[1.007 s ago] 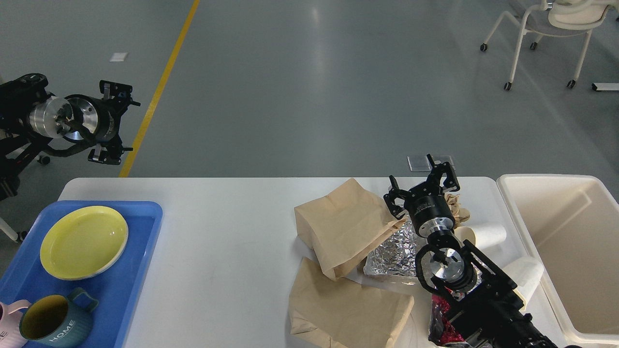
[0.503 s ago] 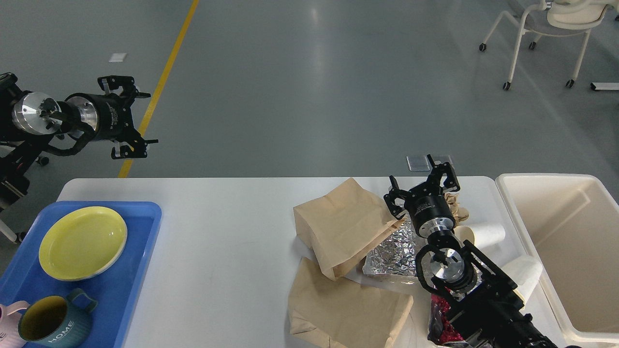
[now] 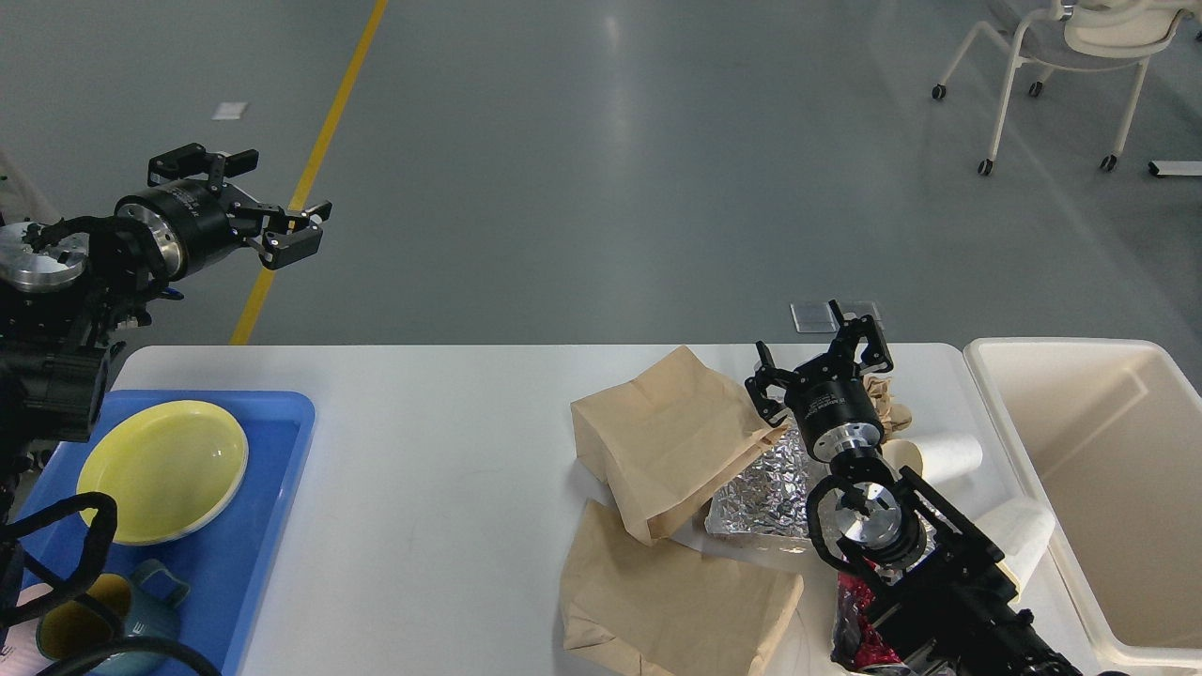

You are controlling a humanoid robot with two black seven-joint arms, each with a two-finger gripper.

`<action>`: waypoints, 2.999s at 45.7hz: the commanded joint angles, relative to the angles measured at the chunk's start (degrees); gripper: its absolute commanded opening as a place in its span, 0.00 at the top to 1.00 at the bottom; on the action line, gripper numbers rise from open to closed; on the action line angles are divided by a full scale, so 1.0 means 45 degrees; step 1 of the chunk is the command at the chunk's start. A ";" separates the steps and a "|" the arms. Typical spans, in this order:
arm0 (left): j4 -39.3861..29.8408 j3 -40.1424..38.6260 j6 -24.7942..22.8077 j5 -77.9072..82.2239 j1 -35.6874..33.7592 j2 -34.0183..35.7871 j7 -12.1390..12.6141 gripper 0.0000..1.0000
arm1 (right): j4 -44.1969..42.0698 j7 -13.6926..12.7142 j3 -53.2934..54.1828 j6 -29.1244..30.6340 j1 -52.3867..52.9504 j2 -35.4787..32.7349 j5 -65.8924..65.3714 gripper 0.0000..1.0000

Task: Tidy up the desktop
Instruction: 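Raise the left gripper away from the tray and hold it above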

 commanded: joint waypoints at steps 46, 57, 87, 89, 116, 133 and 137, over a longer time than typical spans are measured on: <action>0.0286 0.0534 -0.4315 -0.0002 0.3574 -0.3833 -0.3268 0.03 | 0.0019 0.0009 0.0000 0.0000 0.0001 0.0000 -0.0001 0.00; 0.0988 -0.0736 -0.4470 0.0018 0.3476 -0.3990 -0.3190 0.03 | 0.0020 0.0009 0.0000 0.0000 0.0001 0.0000 -0.0001 0.00; 0.1614 -0.0560 -0.7752 0.0096 0.4140 -0.4224 -0.6022 0.03 | 0.0020 0.0009 0.0000 0.0000 0.0001 0.0000 -0.0001 0.00; 0.1614 -0.0502 -0.7830 0.0115 0.4218 -0.4166 -0.6022 0.03 | 0.0020 0.0009 0.0000 0.0000 0.0001 0.0000 -0.0001 0.00; 0.1692 0.2311 -0.9159 0.3846 0.4277 -0.2583 -0.9771 0.03 | 0.0000 0.0009 0.0000 0.0000 0.0001 0.0000 -0.0001 0.00; 0.1712 0.2174 -0.9178 0.3144 0.4297 -0.2739 -1.0514 0.03 | 0.0000 0.0009 0.0000 0.0000 0.0001 0.0000 -0.0001 0.00; 0.1712 0.2213 -0.9178 0.2597 0.4297 -0.2739 -1.0553 0.03 | 0.0000 0.0009 0.0000 0.0000 0.0001 0.0000 -0.0001 0.00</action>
